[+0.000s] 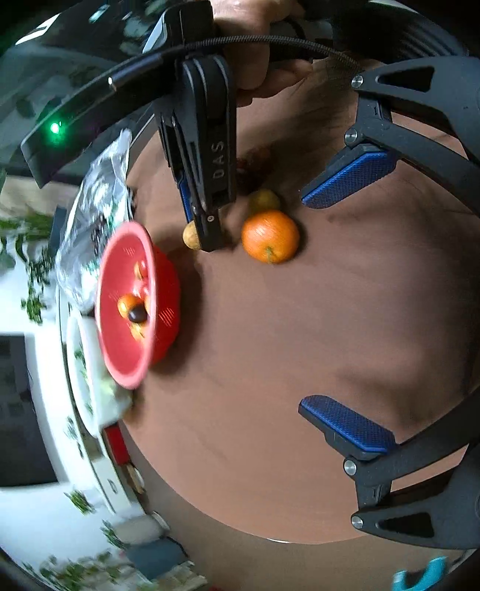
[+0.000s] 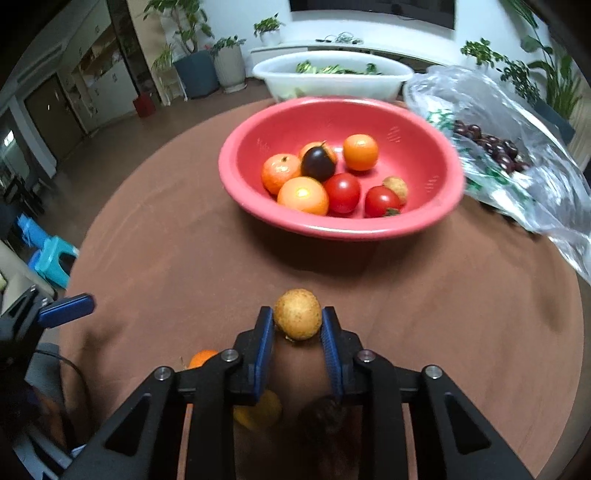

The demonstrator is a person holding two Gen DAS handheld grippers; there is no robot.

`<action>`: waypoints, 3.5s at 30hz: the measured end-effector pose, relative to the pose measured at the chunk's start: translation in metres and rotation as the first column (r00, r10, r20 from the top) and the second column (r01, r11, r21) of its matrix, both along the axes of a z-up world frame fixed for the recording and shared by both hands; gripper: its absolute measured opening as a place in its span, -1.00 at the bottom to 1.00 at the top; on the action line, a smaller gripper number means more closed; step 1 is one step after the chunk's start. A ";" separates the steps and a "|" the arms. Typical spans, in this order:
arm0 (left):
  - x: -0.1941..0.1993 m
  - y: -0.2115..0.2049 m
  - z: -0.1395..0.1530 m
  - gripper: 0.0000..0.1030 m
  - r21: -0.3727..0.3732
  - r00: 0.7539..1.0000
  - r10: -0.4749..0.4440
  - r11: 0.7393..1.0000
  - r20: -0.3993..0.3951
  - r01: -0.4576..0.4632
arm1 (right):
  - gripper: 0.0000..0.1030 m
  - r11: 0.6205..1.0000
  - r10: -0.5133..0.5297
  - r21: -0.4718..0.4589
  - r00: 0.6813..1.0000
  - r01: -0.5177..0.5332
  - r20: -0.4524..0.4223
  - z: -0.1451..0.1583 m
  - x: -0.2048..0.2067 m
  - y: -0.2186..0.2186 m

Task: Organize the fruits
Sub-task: 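Grasp a brown fruit with the right tool while the left tool grasps an orange, then carry the orange and brown fruit into the red basin and open both tools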

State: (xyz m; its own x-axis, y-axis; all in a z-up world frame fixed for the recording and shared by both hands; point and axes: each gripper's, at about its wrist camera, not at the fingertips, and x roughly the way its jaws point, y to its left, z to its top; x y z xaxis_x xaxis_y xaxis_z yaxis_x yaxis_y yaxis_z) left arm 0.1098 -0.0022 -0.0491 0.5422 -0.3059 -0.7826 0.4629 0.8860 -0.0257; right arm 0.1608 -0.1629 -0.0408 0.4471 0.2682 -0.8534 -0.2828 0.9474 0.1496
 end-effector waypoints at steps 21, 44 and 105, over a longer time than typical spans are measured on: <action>0.054 -0.043 -0.024 0.05 -0.099 0.942 -0.288 0.957 -0.170 0.274 | -0.44 0.979 -0.104 0.172 0.994 0.105 -0.017 -0.007 -0.021 -0.056; 0.046 -0.033 -0.024 -0.30 -0.143 0.936 -0.308 0.948 -0.169 0.286 | -0.44 0.976 -0.117 0.182 0.993 0.119 -0.019 -0.007 -0.027 -0.058; 0.172 -0.074 0.013 -0.28 -0.005 0.994 -0.098 0.995 0.054 0.099 | -0.44 0.996 -0.084 -0.009 0.996 0.085 0.029 0.011 0.114 -0.027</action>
